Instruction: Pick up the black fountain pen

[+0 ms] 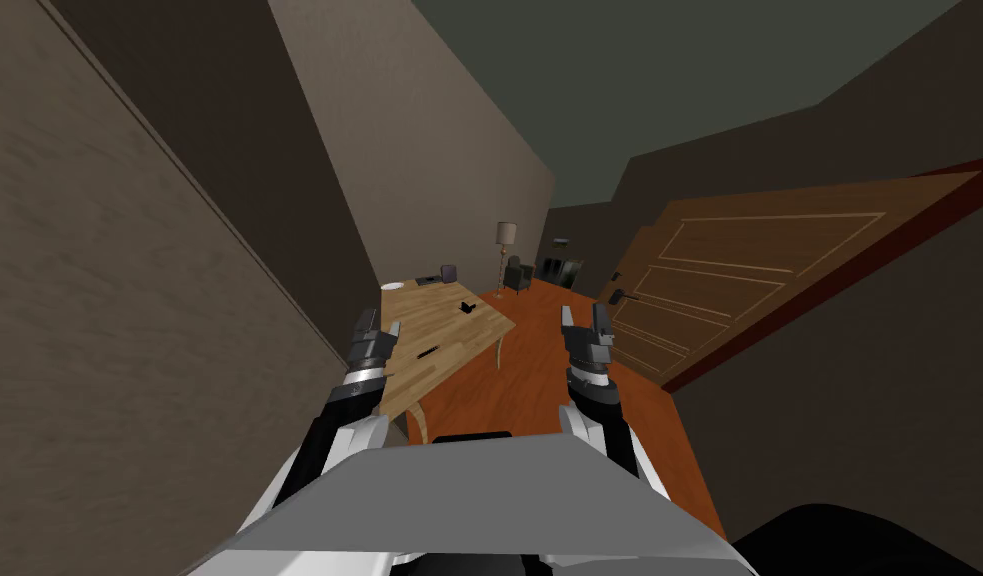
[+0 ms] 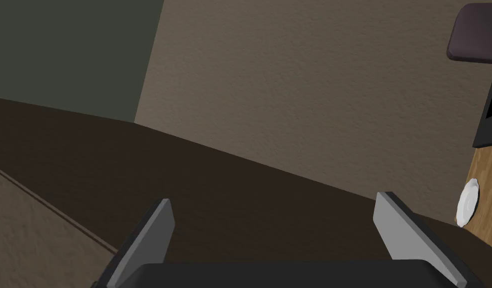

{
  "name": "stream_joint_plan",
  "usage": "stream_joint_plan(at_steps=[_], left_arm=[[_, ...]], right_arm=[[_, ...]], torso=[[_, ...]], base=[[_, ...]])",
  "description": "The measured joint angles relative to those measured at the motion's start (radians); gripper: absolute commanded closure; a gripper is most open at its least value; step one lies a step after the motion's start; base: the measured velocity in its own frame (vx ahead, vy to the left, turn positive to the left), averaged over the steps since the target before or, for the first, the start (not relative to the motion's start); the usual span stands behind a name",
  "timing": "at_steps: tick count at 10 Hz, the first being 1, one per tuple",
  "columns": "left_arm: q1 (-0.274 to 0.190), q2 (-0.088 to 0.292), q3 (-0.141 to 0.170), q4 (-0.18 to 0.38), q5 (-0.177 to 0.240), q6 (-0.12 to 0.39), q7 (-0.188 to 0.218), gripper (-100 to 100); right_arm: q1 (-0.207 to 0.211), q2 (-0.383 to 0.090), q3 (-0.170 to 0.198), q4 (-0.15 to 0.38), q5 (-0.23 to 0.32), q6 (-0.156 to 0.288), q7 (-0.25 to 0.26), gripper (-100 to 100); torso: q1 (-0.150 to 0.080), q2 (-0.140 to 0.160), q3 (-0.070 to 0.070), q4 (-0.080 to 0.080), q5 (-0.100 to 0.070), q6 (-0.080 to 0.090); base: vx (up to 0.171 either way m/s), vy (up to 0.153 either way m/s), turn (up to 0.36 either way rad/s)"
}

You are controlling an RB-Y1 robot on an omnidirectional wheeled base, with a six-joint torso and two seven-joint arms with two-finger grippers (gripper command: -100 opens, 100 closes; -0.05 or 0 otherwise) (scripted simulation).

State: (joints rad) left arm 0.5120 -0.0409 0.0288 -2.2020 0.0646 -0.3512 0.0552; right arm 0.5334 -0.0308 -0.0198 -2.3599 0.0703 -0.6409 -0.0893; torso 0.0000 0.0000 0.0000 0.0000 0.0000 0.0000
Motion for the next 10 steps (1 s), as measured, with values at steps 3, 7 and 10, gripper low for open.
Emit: stream_joint_plan(at_steps=[3, 7, 10], left_arm=[[-0.005, 0.081, 0.019, 0.016, 0.006, 0.042, 0.018, -100], [-0.036, 0.162, 0.061, 0.080, 0.016, 0.136, 0.057, -100], [-0.052, 0.207, 0.104, 0.126, 0.030, 0.211, 0.098, -100]], right_arm=[[0.000, 0.000, 0.000, 0.000, 0.000, 0.000, 0.000, 0], [0.000, 0.000, 0.000, 0.000, 0.000, 0.000, 0.000, 0], [0.000, 0.000, 0.000, 0.000, 0.000, 0.000, 0.000, 0]], torso=[[-0.001, 0.001, 0.000, 0.000, 0.000, 0.000], [-0.002, 0.001, 0.000, 0.000, -0.001, 0.000], [-0.002, 0.001, 0.000, 0.000, -0.001, 0.000]], base=[[-0.008, -0.027, -0.076], [-0.010, -0.043, -0.091], [-0.007, -0.039, -0.104]])
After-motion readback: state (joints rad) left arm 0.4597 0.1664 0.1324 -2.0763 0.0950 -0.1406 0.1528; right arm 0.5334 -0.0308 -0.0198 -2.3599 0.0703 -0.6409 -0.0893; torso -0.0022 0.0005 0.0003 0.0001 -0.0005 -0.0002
